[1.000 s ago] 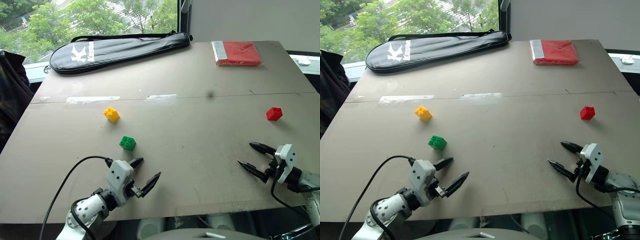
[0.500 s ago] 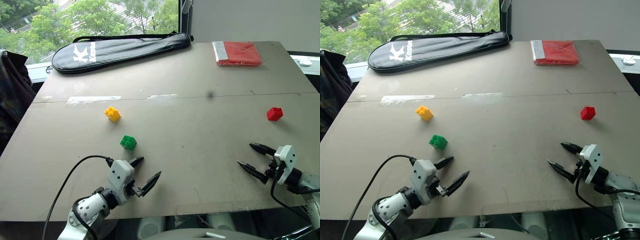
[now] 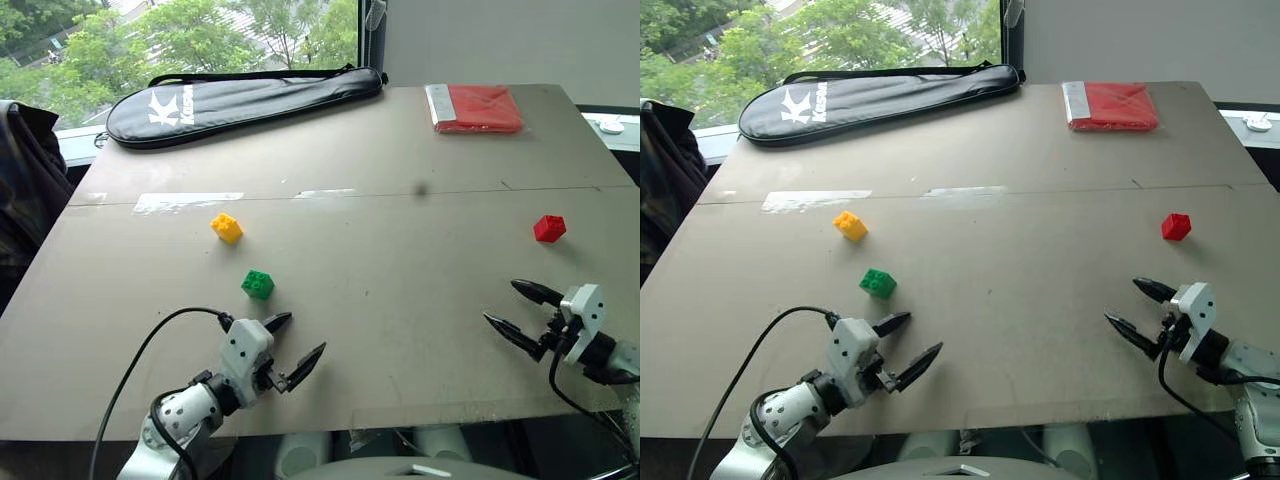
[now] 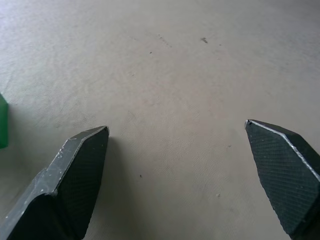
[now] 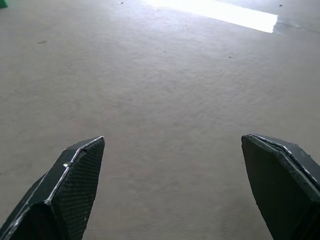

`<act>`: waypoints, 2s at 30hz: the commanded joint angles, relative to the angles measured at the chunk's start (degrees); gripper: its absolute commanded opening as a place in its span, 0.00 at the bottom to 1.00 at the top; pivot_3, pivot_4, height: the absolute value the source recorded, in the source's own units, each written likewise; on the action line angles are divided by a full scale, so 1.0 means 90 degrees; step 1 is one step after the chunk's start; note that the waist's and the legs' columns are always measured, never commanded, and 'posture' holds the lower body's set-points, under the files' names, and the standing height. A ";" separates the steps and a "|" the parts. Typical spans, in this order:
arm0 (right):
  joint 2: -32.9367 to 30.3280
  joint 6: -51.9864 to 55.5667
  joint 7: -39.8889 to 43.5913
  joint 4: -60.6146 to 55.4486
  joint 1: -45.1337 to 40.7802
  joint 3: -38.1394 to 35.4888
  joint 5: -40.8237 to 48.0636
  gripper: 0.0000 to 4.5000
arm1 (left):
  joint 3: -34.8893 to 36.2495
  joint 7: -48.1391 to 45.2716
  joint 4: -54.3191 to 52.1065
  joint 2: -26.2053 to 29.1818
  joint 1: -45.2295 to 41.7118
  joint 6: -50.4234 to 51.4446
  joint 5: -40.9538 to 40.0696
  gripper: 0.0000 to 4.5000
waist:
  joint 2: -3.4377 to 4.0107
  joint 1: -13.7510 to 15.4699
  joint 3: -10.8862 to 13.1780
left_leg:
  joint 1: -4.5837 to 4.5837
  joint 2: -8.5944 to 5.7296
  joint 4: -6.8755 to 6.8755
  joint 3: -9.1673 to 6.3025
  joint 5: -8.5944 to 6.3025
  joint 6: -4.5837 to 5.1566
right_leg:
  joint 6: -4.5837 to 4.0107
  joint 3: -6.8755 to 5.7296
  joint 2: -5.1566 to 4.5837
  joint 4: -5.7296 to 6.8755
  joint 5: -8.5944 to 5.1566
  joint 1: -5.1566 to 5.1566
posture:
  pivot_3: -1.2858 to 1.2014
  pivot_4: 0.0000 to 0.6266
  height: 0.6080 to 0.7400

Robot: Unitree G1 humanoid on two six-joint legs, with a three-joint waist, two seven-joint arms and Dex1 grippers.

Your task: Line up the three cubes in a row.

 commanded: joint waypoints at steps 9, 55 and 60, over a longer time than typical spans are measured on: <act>0.0112 0.1608 -0.3175 0.0499 -0.1613 -0.0684 -0.0888 1.00 | -0.0145 -0.0611 -0.1169 0.0926 -0.2093 0.1802 -0.0950 0.99 | 0.0002 -0.0009 0.0003 | -0.0006 0.0003 0.0025 0.0000 0.0002 -0.0003 | 0.0012 0.0008 0.0023 0.0030 0.0018 0.0003 | 0.52 0.24 0.75; 0.3054 0.3778 -0.5743 -0.3043 -0.1141 0.2268 -0.2195 0.30 | -0.0527 -0.1026 -0.0933 0.1272 -0.3529 0.2383 -0.0800 1.00 | 0.0010 -0.0175 0.0013 | 0.0000 0.0009 0.0069 -0.0020 0.0005 -0.0008 | -0.0001 0.0044 0.0038 0.0097 0.0007 -0.0020 | 0.52 0.24 0.75; 0.3248 0.3721 -0.5876 -0.2951 -0.1277 0.2249 -0.2344 0.30 | -0.0514 -0.1053 -0.0919 0.1351 -0.3469 0.2365 -0.0797 1.00 | 0.0009 -0.0175 0.0014 | -0.0006 0.0009 0.0070 -0.0020 0.0005 -0.0009 | 0.0006 0.0046 0.0037 0.0097 0.0012 -0.0025 | 0.52 0.24 0.75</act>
